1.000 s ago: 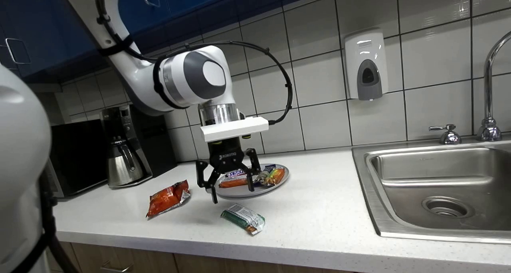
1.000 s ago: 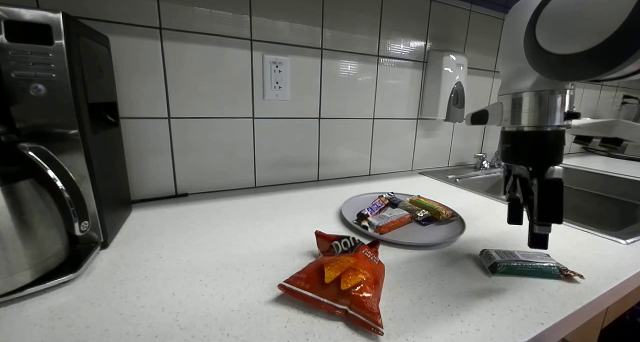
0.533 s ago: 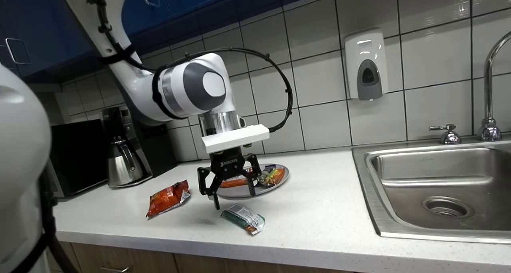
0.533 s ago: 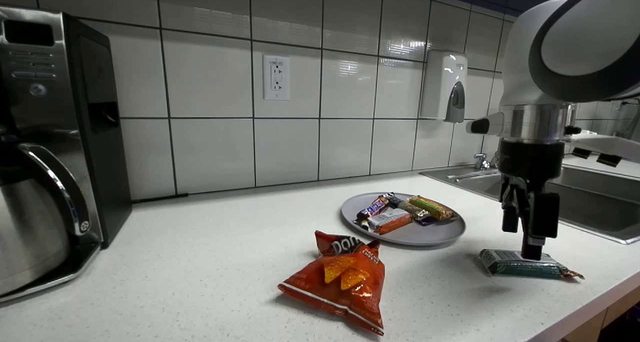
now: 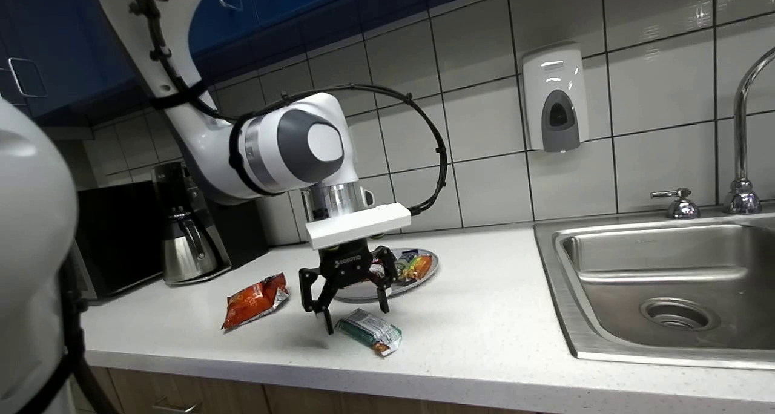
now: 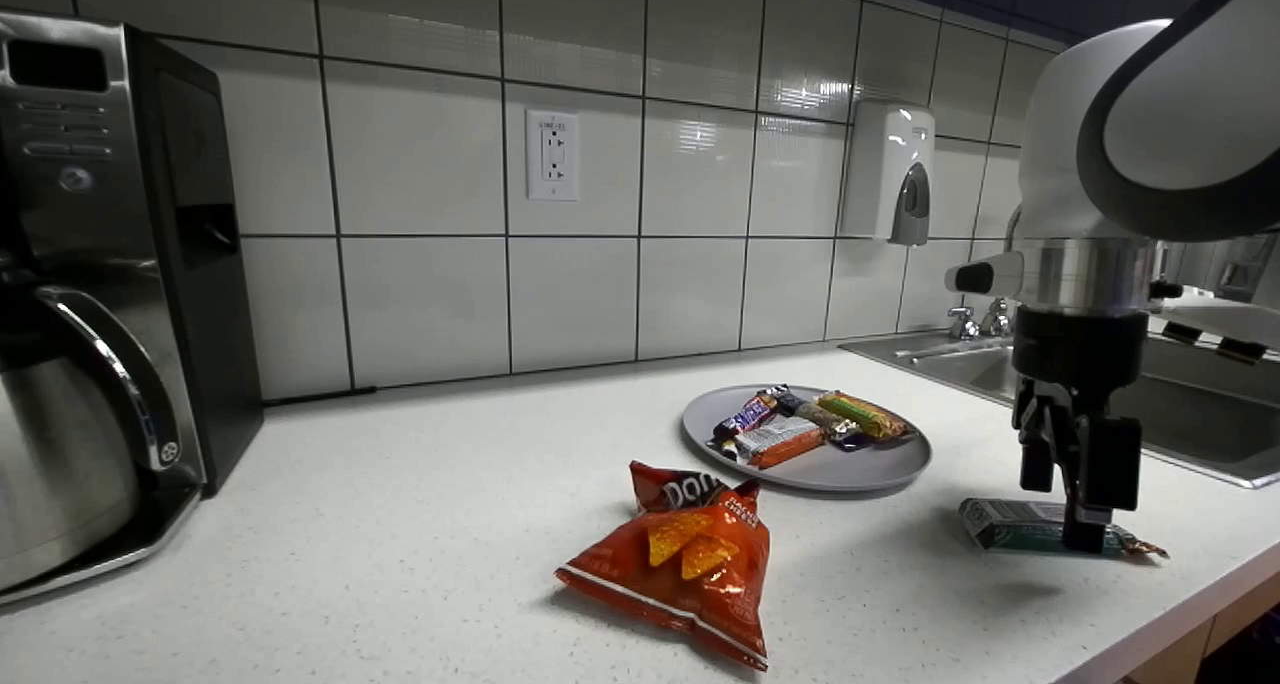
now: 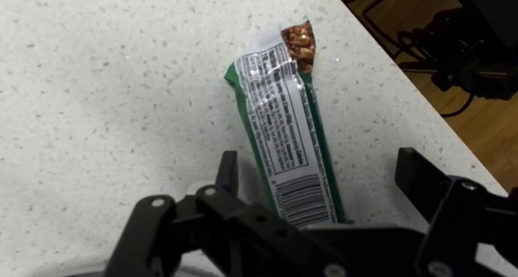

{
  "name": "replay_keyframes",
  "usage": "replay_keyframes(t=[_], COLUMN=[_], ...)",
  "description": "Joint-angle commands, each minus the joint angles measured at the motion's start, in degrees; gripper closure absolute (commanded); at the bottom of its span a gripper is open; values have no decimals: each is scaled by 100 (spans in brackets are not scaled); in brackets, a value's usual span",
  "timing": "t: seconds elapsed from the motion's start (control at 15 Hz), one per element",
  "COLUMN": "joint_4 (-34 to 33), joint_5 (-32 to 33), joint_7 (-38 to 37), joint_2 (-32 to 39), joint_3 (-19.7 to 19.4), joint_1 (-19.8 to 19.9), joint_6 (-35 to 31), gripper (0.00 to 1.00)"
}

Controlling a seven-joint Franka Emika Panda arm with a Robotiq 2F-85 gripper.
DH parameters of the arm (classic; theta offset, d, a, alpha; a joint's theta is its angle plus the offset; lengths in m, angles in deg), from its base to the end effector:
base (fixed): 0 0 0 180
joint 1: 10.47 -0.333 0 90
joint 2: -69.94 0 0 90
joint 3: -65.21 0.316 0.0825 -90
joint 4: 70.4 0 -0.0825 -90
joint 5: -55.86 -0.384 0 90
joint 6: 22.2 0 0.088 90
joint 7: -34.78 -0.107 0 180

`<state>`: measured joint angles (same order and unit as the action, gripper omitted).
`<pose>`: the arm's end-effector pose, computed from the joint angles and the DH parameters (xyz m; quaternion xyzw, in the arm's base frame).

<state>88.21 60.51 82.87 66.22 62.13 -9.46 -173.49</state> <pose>0.3797 -0.0246 0.2286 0.9124 0.4078 -0.0355 0.0011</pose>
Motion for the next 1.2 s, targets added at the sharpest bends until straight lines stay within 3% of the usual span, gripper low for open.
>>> replay_keyframes(t=[0.0,0.87,0.93,1.13], joint_4=[103,67,67,68], joint_5=[103,82,78,86], joint_7=[-10,47,61,60], joint_2=[-30,45,47,56], joint_3=[-34,-105,-107,-108], joint_1=[32,66,65,66], joint_6=[-162,-275,-292,-313], gripper=[0,0,25,42])
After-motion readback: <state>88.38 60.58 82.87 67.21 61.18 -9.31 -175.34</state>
